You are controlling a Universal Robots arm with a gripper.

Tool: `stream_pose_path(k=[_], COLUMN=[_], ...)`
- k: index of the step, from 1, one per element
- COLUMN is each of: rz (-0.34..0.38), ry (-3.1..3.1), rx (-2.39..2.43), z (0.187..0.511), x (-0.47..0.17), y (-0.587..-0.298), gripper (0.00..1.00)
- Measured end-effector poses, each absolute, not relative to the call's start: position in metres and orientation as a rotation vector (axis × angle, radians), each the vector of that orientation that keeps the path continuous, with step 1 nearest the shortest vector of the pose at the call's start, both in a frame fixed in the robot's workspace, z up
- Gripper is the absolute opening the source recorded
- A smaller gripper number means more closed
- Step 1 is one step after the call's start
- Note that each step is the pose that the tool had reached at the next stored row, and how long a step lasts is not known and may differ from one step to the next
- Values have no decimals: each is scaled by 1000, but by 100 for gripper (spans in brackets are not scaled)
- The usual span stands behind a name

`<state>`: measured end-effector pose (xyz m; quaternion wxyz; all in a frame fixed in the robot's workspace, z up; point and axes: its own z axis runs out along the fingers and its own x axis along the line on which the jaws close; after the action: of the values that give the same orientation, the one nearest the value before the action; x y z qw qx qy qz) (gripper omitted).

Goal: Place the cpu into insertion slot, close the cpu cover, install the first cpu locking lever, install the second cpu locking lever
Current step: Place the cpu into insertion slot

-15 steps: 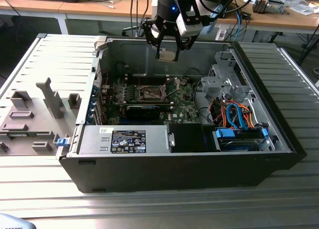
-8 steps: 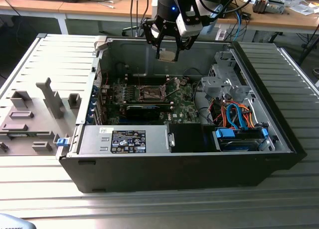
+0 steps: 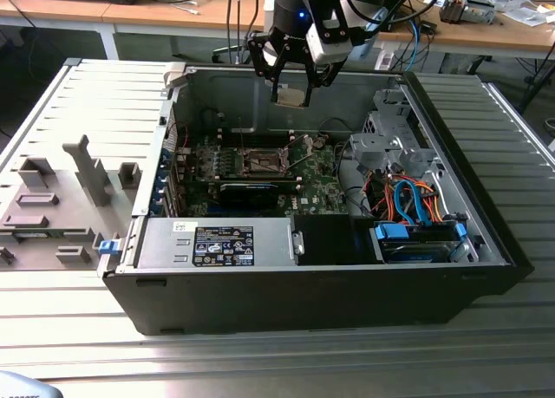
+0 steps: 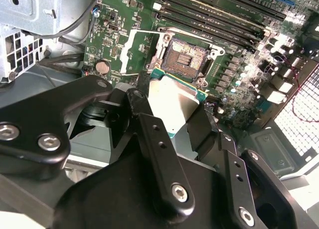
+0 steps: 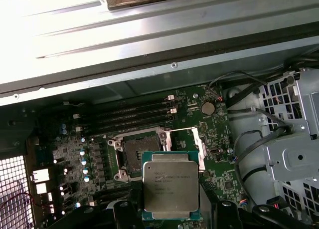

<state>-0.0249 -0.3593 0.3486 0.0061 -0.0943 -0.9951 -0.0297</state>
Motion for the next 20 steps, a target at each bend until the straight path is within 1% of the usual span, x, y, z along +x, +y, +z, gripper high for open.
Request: stream_pose_path(k=[20], rz=[-93], ry=[-3112], rx=[-324], z=[348], x=[-25], y=[-359], gripper=[54])
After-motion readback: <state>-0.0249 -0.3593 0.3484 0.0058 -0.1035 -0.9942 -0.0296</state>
